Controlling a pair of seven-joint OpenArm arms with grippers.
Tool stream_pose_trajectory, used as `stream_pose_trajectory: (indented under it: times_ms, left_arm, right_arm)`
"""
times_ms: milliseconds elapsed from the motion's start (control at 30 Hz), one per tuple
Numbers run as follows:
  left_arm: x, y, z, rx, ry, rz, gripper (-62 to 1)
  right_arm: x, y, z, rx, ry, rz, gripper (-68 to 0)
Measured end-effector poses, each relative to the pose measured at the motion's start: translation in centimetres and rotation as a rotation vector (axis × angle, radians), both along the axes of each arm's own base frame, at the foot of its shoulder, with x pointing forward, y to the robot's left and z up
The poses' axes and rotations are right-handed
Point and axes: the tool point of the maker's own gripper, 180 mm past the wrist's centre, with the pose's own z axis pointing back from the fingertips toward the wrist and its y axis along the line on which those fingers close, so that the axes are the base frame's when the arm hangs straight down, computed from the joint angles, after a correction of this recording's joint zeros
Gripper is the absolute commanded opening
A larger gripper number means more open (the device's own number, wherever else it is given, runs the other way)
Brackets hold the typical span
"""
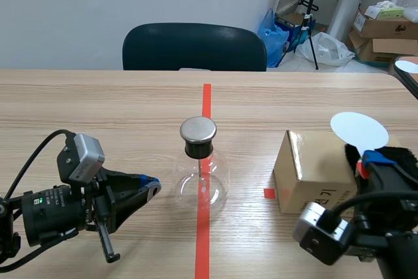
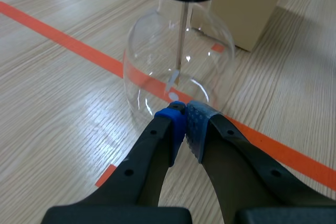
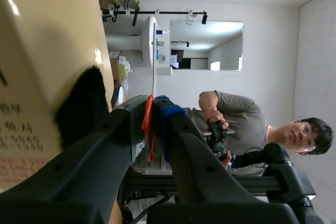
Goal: Do the electroscope experiment
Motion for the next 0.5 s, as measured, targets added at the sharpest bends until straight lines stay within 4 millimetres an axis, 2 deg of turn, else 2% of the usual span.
stream_pose_trajectory:
  times_ms: [200, 333, 433, 500]
  left_arm:
    - [-1.3, 0.0, 0.0, -0.024, 0.044, -0.050, -57.8]
    - [-2.6, 2.3, 2.5, -0.108, -0.010, -0.010, -57.8]
    - [-4.8, 4.1, 3.5, -0.073, -0.025, -0.014, -57.7]
    - [-6.8, 4.4, 4.2, -0.034, -0.045, -0.051, -57.7]
  right_arm:
    - [-1.4, -2.5, -0.1, 0.009, 0.015, -0.010, -66.5]
    - [-2.1, -3.6, 0.2, 0.009, 0.008, -0.007, -66.5]
    - [-2.7, -4.3, 0.7, 0.007, -0.004, 0.005, -66.5]
    - [-3.0, -4.7, 0.7, -0.001, -0.004, 0.018, -66.5]
